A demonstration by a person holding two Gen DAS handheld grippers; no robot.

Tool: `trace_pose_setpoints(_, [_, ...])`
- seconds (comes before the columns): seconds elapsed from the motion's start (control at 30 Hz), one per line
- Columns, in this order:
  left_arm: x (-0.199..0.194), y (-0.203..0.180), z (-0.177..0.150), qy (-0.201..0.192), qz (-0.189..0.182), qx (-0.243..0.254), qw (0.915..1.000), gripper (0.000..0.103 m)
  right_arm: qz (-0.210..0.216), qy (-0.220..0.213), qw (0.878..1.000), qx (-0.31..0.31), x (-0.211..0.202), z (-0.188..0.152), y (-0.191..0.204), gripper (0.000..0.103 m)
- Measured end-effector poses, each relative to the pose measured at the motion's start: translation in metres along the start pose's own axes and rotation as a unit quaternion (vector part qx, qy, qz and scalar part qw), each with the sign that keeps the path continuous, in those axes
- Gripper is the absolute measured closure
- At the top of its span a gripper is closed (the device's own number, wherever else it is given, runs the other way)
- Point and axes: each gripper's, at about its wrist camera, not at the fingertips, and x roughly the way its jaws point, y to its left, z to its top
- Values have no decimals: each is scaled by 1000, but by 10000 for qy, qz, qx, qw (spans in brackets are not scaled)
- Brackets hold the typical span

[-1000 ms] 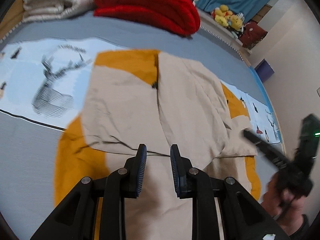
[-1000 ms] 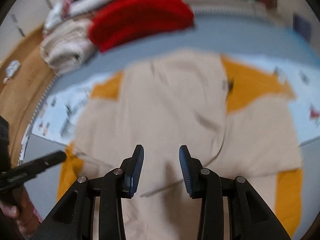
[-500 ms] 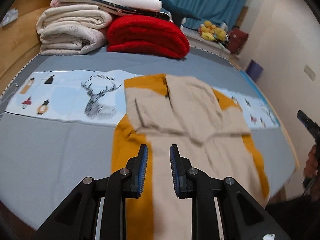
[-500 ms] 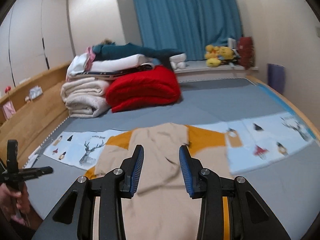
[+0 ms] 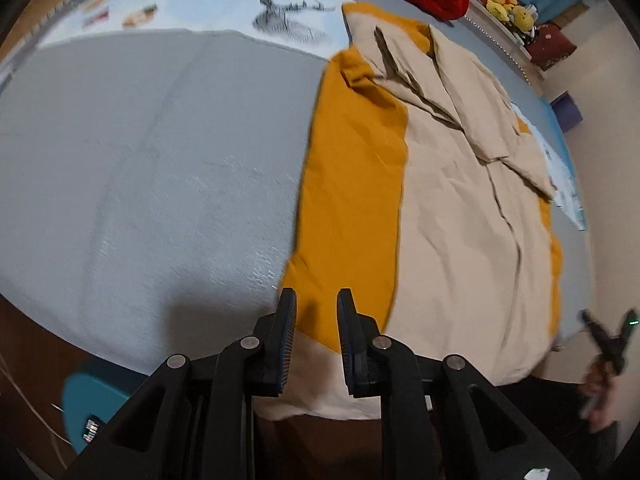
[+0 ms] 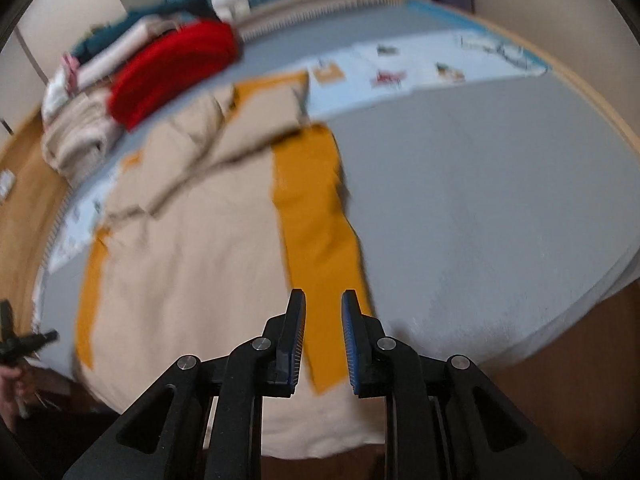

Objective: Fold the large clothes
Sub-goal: 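Move the left tool to the yellow side panel edge and grasp it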

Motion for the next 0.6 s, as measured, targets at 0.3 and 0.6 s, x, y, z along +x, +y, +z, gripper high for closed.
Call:
trace_pose_setpoints(0.3, [24, 16, -4, 548, 154, -357, 9977, 81, -27, 775, 9950, 622, 40, -13, -27, 80])
trace_pose_setpoints(0.6, [35, 26, -4, 782, 247, -396, 9958, 75, -436, 1219, 9908, 388, 69, -22, -23, 74])
